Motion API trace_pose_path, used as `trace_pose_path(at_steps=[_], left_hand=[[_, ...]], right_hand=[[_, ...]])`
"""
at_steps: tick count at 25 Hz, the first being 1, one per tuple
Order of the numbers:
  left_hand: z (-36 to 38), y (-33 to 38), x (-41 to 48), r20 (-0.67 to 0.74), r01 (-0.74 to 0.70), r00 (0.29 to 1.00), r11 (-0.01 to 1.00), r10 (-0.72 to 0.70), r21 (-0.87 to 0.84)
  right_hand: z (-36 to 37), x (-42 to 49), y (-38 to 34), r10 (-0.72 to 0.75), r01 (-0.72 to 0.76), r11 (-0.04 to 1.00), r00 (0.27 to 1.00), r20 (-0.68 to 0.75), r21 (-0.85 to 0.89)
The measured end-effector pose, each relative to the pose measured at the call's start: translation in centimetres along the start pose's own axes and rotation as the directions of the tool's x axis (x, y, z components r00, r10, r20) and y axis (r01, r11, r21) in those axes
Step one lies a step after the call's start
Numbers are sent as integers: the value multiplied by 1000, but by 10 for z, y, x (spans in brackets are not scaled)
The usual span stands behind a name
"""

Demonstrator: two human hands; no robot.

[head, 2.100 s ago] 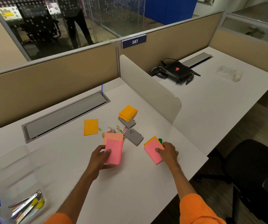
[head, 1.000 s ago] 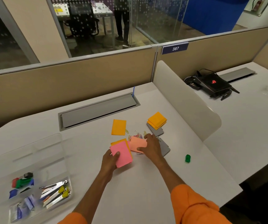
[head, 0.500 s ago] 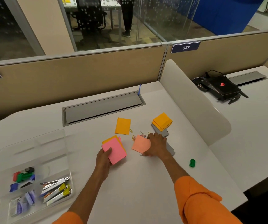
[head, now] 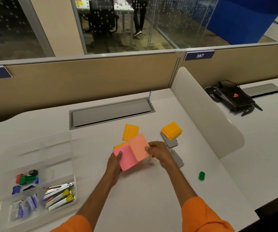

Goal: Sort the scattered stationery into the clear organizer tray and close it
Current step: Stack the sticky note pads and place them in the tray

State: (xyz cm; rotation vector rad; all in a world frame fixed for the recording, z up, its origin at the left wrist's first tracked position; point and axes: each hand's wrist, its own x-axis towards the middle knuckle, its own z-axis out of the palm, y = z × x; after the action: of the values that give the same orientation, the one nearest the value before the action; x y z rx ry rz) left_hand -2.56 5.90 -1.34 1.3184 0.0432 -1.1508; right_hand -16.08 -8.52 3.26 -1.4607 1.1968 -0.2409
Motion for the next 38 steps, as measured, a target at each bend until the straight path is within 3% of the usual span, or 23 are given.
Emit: trace_pose_path(at_steps=[4,8,12,17,22,31,33,34,36,38], left_hand=[[12,9,-7,77,40,996,998,-36,-51],[4,10,3,-19,-53,998,994,55,97],[-11,13,15,-123,-76,988,988,92,134],[-38,18,34,-199,-27,978,987,59,161],[-58,21,43,-203,-57,975,985,90,164],[-69,23,56,-155,-81,983,988,101,134],[-67,24,58,-147,-85,984,987,105,138],[-66,25,58,-148,-85,983,987,105,138],[-64,26,59,-159,-86,981,987,108,139],[-61,25,60,-162,-81,981,987,103,135]], right_hand=[[37,-5,2,-69,67,997,997,-41,-46],[60,2,0,-142,131,968,989,-39,-214],[59,29,-10,-217,153,924,964,-151,-351],[49,81,-23,-311,260,683,949,50,-682],[58,112,-33,-268,335,459,935,232,-823],[66,141,-48,-191,284,225,951,243,-932],[64,146,-51,-176,270,269,957,229,-924],[61,148,-54,-177,256,349,963,205,-901],[51,145,-61,-194,210,606,974,113,-767],[38,135,-66,-162,150,860,987,19,-488]])
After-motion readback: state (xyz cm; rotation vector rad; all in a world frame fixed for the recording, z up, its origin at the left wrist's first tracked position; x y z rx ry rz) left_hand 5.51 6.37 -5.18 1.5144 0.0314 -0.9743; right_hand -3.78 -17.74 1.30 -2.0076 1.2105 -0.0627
